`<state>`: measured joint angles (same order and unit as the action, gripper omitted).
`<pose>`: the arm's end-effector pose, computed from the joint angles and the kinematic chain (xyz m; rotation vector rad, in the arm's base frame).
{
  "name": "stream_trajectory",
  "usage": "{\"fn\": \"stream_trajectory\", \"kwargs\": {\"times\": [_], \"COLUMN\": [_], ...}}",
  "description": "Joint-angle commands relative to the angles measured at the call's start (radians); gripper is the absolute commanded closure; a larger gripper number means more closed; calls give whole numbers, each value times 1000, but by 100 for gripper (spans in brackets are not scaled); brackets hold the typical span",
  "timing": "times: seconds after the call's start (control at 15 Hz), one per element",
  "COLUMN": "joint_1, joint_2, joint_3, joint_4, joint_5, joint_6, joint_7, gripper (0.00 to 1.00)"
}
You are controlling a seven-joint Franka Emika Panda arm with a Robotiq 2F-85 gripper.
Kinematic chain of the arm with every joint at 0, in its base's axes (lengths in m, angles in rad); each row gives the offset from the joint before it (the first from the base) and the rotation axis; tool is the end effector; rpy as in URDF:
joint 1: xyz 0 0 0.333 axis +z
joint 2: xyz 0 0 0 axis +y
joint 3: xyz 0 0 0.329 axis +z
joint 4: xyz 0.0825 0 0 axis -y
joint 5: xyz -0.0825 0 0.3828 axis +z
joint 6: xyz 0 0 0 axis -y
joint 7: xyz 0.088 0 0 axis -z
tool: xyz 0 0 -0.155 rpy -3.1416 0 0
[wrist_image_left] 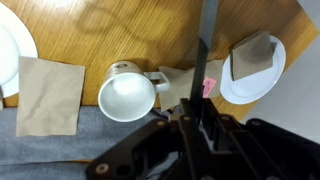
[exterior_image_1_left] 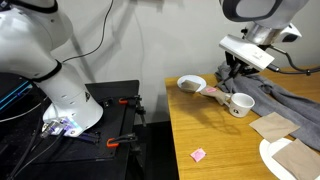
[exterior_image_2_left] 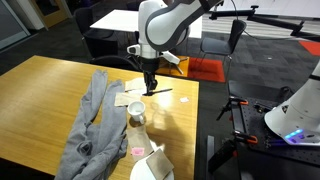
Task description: Place the black pen inside the white mug
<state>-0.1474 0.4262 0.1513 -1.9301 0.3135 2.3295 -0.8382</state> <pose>0.6264 0.0163 0.2345 -2.7334 -0.8598 -0.1318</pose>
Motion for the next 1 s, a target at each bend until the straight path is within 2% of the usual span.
{"fn": "stream_trajectory", "kwargs": {"times": [0.0, 0.4, 0.8, 0.93], "joint_1": [-38, -61, -52, -21], "joint_2": [17, 3, -14, 5], "joint_3": [44, 76, 70, 39], "joint_4": [33, 31, 29, 35], "joint_5": [80, 236, 362, 347], "joint_6": [-10, -6, -15, -6], "joint_7": [-159, -408, -599, -570], "gripper": [96, 96, 96, 96]}}
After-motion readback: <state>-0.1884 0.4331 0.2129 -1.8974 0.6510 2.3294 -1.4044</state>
